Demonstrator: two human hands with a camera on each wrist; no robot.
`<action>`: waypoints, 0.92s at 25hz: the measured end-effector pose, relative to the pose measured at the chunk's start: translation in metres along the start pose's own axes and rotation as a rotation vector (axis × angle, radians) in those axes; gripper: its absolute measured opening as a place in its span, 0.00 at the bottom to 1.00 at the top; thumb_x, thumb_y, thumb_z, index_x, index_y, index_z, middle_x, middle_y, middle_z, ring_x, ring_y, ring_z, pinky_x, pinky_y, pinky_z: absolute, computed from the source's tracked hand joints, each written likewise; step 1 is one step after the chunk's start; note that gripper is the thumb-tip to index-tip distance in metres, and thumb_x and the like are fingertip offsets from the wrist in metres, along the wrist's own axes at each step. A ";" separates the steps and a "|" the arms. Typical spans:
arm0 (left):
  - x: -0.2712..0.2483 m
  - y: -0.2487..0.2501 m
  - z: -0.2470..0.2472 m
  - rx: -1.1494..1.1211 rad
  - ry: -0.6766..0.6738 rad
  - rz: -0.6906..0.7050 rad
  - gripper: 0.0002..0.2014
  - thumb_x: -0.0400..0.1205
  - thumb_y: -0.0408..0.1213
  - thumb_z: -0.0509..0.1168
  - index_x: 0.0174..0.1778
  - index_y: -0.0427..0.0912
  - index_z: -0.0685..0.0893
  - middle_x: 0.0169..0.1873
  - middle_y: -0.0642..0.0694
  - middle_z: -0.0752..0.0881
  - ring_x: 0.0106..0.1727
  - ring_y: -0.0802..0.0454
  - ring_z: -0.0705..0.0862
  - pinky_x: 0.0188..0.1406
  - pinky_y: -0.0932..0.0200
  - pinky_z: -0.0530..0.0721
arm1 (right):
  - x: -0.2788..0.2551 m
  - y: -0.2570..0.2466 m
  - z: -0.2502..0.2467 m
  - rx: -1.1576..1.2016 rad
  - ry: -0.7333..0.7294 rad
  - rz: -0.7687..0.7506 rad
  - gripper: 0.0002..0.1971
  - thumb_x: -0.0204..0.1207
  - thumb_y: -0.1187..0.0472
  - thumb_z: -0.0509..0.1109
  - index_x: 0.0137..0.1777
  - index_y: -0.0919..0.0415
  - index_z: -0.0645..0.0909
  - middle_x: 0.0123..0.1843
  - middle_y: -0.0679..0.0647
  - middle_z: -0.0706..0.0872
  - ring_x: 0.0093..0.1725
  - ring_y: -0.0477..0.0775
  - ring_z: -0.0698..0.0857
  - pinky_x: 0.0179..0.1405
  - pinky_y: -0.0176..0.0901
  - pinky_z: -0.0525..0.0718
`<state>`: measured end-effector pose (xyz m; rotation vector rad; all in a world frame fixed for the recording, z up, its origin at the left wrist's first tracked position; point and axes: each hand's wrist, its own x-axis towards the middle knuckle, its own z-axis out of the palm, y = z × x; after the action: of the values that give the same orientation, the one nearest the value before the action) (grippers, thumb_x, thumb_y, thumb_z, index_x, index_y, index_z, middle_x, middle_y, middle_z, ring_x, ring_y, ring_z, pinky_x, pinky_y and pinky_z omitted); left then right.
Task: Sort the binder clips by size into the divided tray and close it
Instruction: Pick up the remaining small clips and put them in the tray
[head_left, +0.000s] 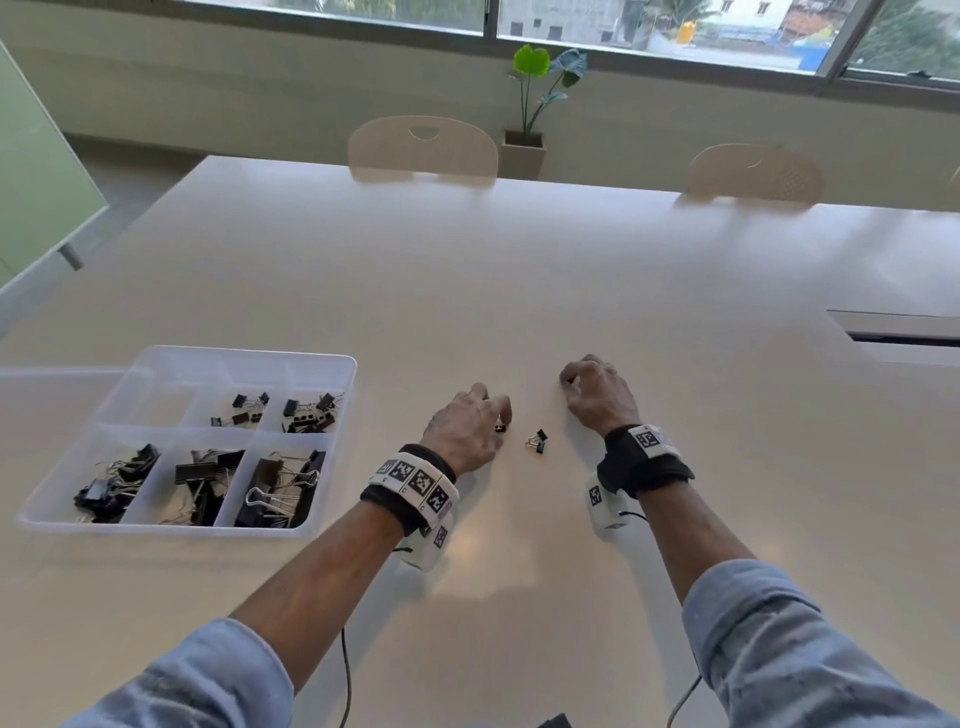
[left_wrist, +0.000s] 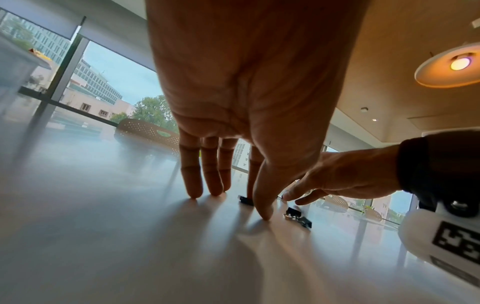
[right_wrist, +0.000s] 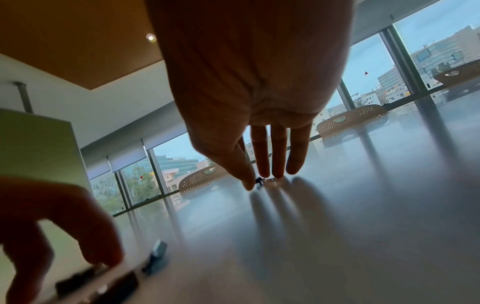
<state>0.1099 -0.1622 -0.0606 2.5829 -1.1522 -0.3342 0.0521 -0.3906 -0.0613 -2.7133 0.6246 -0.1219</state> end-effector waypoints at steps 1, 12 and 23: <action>0.001 -0.002 0.001 -0.001 0.019 0.006 0.09 0.84 0.41 0.69 0.59 0.50 0.84 0.55 0.47 0.79 0.56 0.44 0.83 0.54 0.45 0.87 | 0.000 -0.001 0.000 -0.007 0.014 -0.006 0.10 0.83 0.65 0.70 0.54 0.56 0.93 0.58 0.56 0.87 0.60 0.66 0.88 0.60 0.54 0.87; -0.007 0.003 0.008 -0.026 0.119 0.113 0.05 0.84 0.41 0.66 0.50 0.44 0.81 0.46 0.47 0.83 0.44 0.45 0.86 0.45 0.52 0.86 | -0.023 -0.006 -0.011 0.125 -0.136 -0.174 0.12 0.82 0.65 0.72 0.49 0.48 0.95 0.53 0.50 0.84 0.49 0.50 0.87 0.51 0.40 0.80; -0.001 0.041 0.018 0.010 0.078 0.145 0.14 0.85 0.44 0.66 0.64 0.42 0.82 0.50 0.43 0.82 0.50 0.39 0.88 0.46 0.48 0.85 | -0.040 -0.001 0.003 0.138 -0.214 -0.366 0.13 0.74 0.69 0.80 0.45 0.47 0.92 0.50 0.43 0.82 0.45 0.49 0.87 0.48 0.42 0.85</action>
<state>0.0754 -0.1907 -0.0630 2.4794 -1.3071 -0.1943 0.0171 -0.3710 -0.0635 -2.6286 0.0531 0.0336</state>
